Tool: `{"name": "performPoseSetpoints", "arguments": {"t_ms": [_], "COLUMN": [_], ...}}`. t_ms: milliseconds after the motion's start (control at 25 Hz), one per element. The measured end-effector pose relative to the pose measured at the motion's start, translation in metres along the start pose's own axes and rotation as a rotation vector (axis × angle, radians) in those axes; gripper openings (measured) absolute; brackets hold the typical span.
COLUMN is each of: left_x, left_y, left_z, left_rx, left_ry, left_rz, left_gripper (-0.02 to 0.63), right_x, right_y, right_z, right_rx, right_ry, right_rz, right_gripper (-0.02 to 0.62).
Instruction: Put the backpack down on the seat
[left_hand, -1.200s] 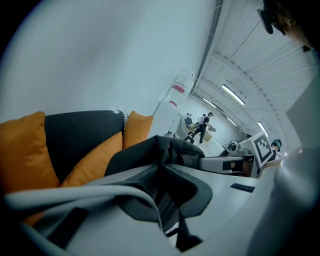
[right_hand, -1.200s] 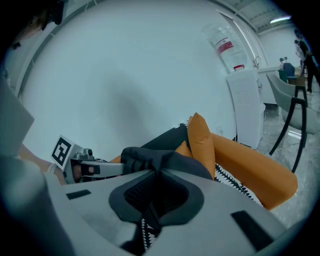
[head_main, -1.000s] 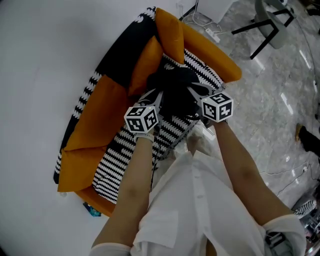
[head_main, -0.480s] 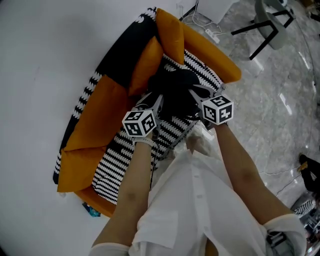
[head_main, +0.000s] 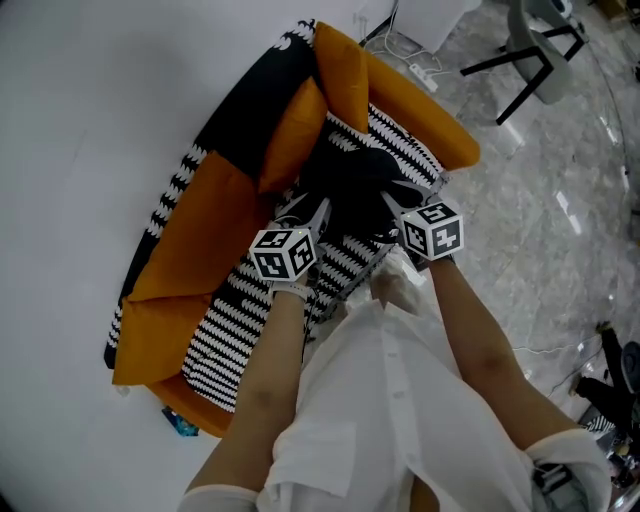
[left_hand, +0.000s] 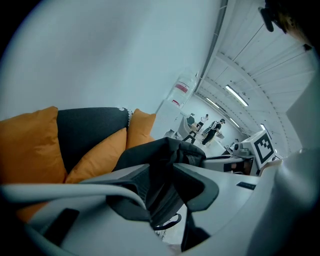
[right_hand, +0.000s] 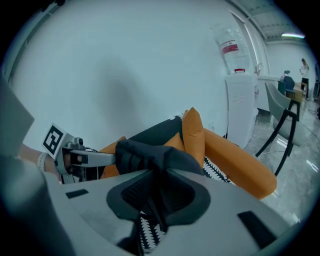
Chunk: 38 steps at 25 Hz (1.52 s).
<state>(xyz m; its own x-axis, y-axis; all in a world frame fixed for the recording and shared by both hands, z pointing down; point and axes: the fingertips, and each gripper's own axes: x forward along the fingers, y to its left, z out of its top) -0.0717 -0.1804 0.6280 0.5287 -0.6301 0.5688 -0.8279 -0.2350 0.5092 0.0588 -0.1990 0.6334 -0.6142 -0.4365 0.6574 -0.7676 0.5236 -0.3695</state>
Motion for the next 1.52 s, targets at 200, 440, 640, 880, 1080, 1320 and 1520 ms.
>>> {"name": "performPoseSetpoints", "arguments": {"t_ms": [200,440,640,880,1080,1320,1520], "left_x": [-0.009,-0.021,-0.030,-0.040,-0.055,-0.070,-0.081], "left_y": [-0.001,0.000,-0.005,-0.017,-0.032,-0.048,-0.047], "left_z": [0.002,0.007,0.013,0.026,0.039,0.056,0.064], "left_rx": [-0.002,-0.008,-0.009,-0.007,0.001,0.031,0.040], "left_ry": [-0.007,-0.027,-0.044,-0.079,-0.130,-0.180,-0.210], "left_rz": [0.015,0.038,0.032,0.010,-0.026,-0.068,-0.061], "left_gripper": [0.146,0.146,0.146,0.146,0.132,0.075,0.058], "right_x": [-0.013,-0.028,-0.037,-0.046,-0.054,-0.066,-0.076], "right_y": [0.003,0.012,0.020,0.035,0.051,0.066,0.070], "right_z": [0.000,0.008,0.016,0.029,0.040,0.055,0.056], "right_rx": [-0.001,-0.025,-0.024,-0.042,-0.051,-0.072,-0.087], "right_ry": [0.020,0.001,-0.020,-0.065,-0.110,-0.185,-0.209], "right_rz": [-0.029,-0.015,0.000,0.032,0.062,0.089,0.087], "right_gripper": [0.144,0.144,0.144,0.142,0.121,0.037,0.020]}}
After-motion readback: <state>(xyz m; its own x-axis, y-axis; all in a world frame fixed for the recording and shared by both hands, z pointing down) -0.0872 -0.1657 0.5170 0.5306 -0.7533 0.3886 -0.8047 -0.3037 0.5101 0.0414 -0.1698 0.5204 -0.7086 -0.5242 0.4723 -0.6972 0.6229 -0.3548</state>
